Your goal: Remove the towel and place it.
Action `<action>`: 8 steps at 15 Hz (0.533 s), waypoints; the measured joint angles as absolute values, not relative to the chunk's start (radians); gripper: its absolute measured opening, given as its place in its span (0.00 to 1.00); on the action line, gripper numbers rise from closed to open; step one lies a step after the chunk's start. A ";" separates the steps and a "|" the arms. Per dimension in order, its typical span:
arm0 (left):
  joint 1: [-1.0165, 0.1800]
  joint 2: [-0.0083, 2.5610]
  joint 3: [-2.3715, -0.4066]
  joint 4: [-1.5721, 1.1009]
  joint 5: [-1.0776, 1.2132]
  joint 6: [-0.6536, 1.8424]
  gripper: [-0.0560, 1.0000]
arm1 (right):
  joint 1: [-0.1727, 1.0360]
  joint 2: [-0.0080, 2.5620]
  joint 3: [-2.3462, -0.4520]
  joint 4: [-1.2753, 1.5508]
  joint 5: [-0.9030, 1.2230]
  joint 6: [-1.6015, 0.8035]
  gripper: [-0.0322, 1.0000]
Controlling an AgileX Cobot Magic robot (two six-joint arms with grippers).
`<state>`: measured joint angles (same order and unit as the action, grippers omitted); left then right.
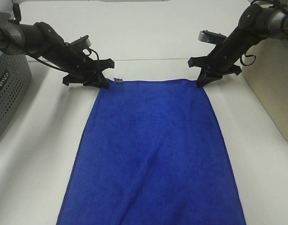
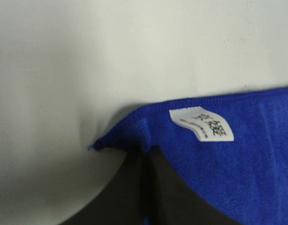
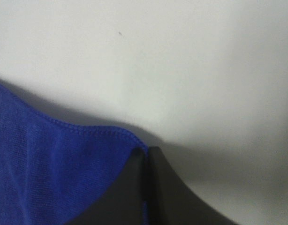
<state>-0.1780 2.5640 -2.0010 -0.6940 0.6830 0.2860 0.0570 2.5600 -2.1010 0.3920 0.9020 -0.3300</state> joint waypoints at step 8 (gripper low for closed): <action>-0.178 2.568 -2.136 -0.609 0.564 0.286 0.05 | 0.058 2.562 -2.245 0.393 0.728 -0.361 0.05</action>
